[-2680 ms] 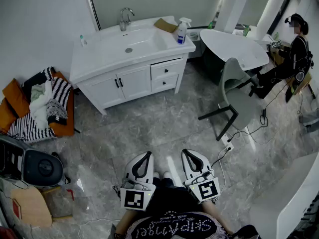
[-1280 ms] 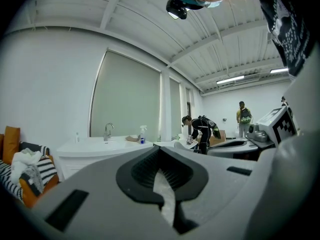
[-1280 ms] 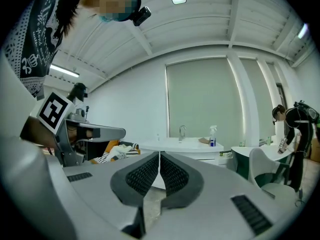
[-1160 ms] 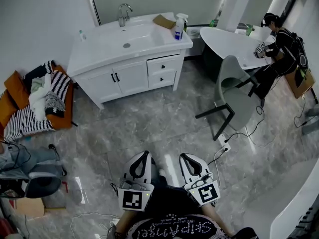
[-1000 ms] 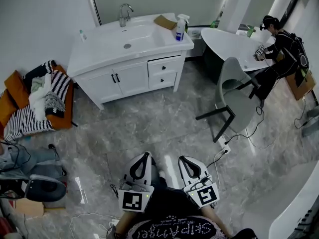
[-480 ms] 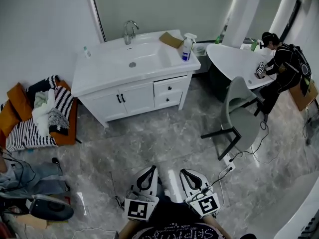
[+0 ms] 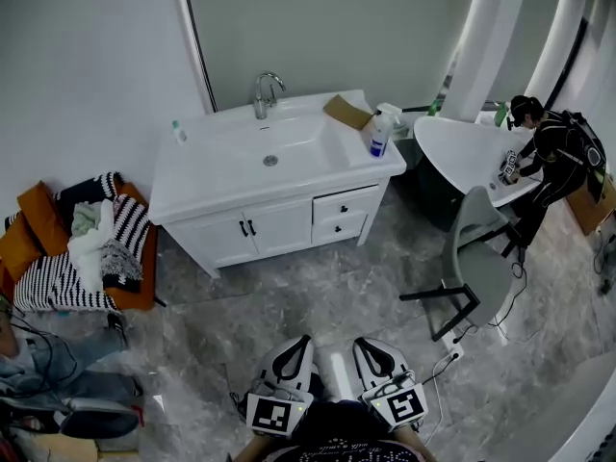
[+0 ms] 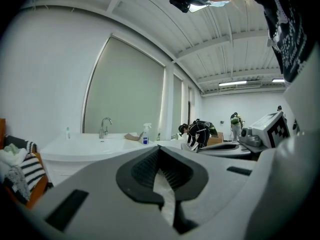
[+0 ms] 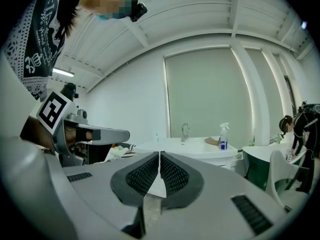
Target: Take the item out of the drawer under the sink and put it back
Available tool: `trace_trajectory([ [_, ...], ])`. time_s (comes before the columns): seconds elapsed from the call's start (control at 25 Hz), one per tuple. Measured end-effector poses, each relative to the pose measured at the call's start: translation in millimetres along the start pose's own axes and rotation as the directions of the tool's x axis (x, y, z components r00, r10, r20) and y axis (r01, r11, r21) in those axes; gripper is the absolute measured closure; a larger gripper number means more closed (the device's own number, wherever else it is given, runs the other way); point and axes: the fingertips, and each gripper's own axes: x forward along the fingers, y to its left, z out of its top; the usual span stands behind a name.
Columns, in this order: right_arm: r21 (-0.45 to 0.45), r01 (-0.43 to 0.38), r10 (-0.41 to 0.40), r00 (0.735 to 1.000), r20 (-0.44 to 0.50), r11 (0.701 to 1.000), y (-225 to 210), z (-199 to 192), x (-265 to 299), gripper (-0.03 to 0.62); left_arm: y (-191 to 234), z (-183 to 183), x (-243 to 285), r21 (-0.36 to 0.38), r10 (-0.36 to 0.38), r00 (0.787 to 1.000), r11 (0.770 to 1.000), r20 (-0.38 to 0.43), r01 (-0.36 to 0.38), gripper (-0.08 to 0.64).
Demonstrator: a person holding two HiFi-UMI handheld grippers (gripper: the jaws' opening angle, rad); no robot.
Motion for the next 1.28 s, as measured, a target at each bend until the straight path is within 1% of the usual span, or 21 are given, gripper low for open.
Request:
trace_trajectory([
  [0.2, 0.019, 0.035, -0.035, 0.999, 0.000, 0.999, -2, 2, 22, 0.571, 25, -2, 12, -0.006, -0.019, 1.000, 1.000, -0.018, 0.019, 0.555],
  [0.32, 0.021, 0.047, -0.047, 0.999, -0.017, 0.999, -2, -1, 31, 0.571, 35, -5, 14, -0.035, -0.022, 0.999, 0.999, -0.042, 0.021, 0.555],
  [0.4, 0.015, 0.045, -0.044, 0.999, -0.025, 0.999, -2, -2, 36, 0.571, 41, -9, 14, -0.043, -0.020, 0.998, 0.999, -0.057, 0.018, 0.555],
  [0.56, -0.001, 0.034, -0.034, 0.999, -0.027, 0.999, -3, 1, 47, 0.571, 52, -8, 14, -0.052, 0.006, 1.000, 0.999, -0.024, -0.007, 0.555],
  [0.72, -0.003, 0.010, -0.010, 0.999, -0.039, 1.000, -3, 2, 65, 0.571, 67, -9, 17, -0.067, 0.035, 0.999, 0.997, -0.036, -0.037, 0.555],
  [0.84, -0.001, -0.008, 0.008, 0.999, -0.047, 1.000, -7, 0, 75, 0.571, 73, -16, 24, -0.068, 0.042, 0.996, 0.997, -0.077, -0.047, 0.555],
  [0.96, 0.001, -0.013, 0.013, 0.998, -0.060, 1.000, -20, -2, 86, 0.571, 79, -18, 37, -0.079, 0.049, 0.995, 0.995, -0.092, -0.056, 0.555],
  [1.12, 0.006, -0.015, 0.015, 0.998, -0.057, 1.000, -45, -1, 104, 0.571, 87, -12, 66, -0.095, 0.066, 0.996, 0.993, -0.063, -0.072, 0.555],
  [1.28, 0.008, -0.026, 0.027, 0.998, -0.049, 1.000, -69, 5, 123, 0.571, 92, -10, 94, -0.092, 0.066, 0.995, 0.993, -0.075, -0.073, 0.555],
])
